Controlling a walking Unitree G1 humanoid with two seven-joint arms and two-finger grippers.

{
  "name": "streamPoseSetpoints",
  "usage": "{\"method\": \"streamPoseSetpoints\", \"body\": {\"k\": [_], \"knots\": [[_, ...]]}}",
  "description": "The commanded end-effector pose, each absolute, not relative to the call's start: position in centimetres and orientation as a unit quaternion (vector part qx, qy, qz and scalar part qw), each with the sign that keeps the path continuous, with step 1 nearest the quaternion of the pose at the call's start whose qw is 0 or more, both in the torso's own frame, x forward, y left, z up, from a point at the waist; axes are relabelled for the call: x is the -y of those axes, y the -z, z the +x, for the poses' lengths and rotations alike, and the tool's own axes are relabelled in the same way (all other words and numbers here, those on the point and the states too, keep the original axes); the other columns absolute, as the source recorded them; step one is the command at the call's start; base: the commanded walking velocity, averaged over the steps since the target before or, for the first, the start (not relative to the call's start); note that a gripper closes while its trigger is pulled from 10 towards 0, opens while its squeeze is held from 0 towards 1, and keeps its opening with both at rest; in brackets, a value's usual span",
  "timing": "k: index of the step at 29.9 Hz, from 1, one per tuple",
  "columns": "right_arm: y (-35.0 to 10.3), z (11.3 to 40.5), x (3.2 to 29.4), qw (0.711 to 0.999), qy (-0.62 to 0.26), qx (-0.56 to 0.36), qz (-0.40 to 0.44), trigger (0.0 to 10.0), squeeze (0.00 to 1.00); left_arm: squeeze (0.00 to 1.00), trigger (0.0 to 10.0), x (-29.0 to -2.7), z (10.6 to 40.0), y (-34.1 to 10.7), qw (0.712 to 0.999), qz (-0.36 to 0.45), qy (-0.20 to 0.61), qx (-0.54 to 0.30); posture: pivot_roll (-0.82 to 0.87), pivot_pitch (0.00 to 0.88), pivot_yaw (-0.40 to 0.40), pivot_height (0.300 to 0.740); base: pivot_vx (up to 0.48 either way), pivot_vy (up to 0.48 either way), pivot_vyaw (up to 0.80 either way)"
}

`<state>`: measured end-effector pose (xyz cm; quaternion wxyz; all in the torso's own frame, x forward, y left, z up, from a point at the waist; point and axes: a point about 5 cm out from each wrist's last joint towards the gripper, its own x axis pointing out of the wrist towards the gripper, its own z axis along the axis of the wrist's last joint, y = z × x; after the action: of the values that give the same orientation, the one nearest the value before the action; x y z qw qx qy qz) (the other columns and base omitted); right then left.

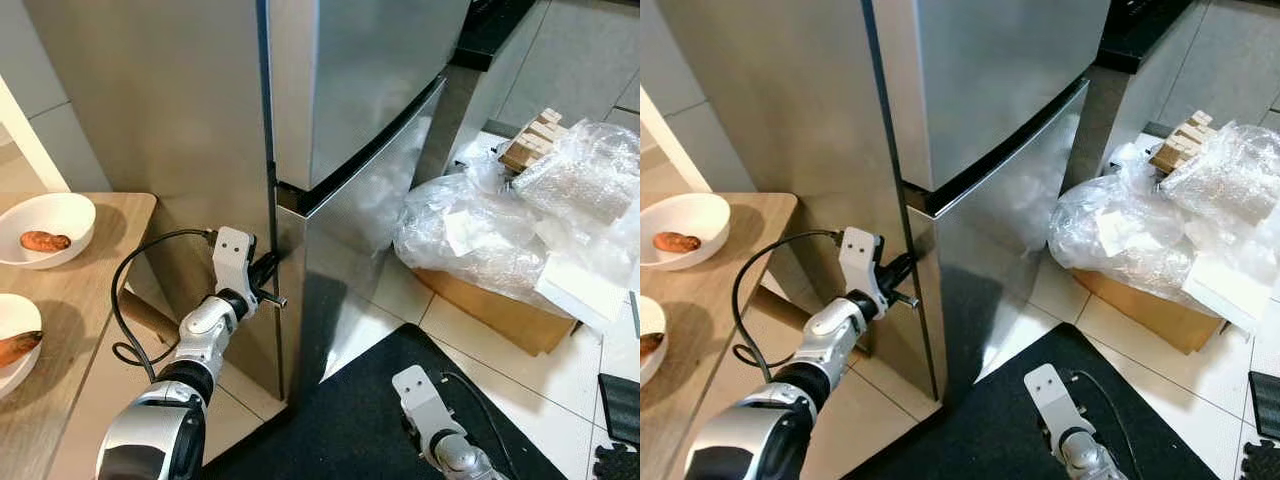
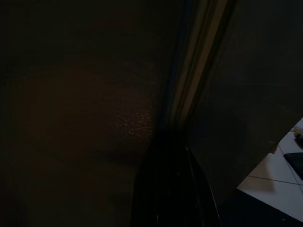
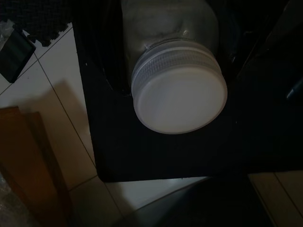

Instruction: Restocking fridge

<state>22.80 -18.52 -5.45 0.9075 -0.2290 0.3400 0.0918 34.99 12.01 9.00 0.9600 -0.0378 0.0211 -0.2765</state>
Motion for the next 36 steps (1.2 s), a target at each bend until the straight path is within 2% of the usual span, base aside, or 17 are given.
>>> {"method": "streamPoseSetpoints", "body": {"k": [1, 36], "knots": [[5.3, 22.9, 18.6, 0.911, -0.089, -0.336, -0.224, 10.0, 0.00, 0.00, 10.0, -9.4, 35.3, -9.9, 0.946, -0.039, 0.321, -0.011, -0.12, 0.105, 0.005, 0.740, 0.000, 0.000, 0.00], [5.4, 22.7, 18.8, 0.912, -0.083, -0.337, -0.221, 10.0, 0.00, 0.00, 10.0, -5.1, 34.5, -10.2, 0.920, -0.049, 0.388, -0.010, -0.12, 0.107, 0.013, 0.740, 0.000, 0.000, 0.00]]}}
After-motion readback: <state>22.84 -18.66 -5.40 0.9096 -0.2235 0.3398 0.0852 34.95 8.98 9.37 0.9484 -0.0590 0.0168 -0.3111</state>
